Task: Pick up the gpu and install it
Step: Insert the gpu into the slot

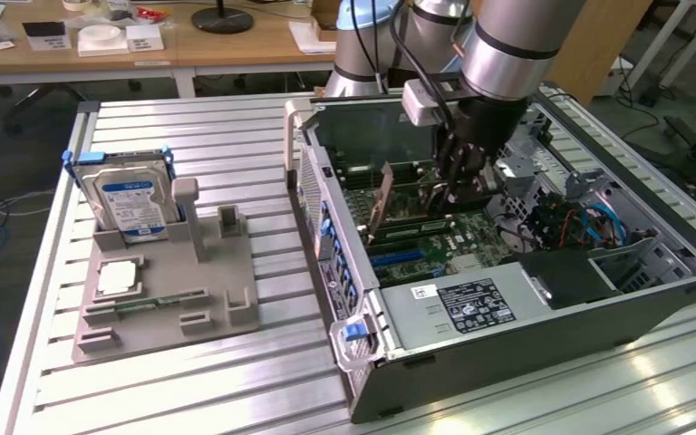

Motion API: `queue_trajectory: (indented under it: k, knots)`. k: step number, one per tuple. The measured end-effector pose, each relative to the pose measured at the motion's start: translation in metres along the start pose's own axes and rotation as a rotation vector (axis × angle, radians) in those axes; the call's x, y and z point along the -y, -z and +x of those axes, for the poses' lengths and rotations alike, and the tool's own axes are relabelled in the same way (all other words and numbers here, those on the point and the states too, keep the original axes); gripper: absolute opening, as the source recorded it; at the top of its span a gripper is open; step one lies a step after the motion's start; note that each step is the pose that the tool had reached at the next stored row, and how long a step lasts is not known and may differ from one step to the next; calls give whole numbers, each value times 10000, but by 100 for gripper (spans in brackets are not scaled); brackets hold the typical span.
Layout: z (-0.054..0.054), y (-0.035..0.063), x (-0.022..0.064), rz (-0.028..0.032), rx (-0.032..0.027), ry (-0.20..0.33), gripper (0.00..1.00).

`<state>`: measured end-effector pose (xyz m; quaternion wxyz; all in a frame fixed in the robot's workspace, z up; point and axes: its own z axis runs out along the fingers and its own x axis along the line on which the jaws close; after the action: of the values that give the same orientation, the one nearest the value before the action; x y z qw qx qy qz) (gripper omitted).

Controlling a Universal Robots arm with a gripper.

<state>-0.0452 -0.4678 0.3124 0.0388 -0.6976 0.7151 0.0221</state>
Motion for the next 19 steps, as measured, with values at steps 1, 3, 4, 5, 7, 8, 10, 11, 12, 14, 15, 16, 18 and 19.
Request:
queue_trajectory:
  k: [1, 3, 4, 5, 7, 8, 10, 11, 12, 14, 15, 16, 18, 19]
  knots:
    - [3, -4, 0, 0, 2, 0, 27]
    - [4, -5, 1, -1, -2, 1, 27]
    - [4, -5, 1, -1, -2, 2, 27]
    - [5, -6, 1, -1, -2, 1, 27]
    - [4, -6, 1, 0, 0, 1, 27]
    - [4, -6, 1, 0, 0, 2, 27]
    - [6, -8, 1, 0, 2, 1, 27]
    - [12, -8, 1, 2, 4, 2, 27]
    - [20, -6, 2, 0, 1, 3, 27]
    - [38, -5, 1, 0, 0, 1, 27]
    - [45, -4, 1, 0, 0, 1, 27]
    - [48, -4, 1, 0, 0, 0, 27]
    - [49, -8, -11, 0, 0, 1, 27]
    - [50, -12, -24, 0, 0, 1, 27]
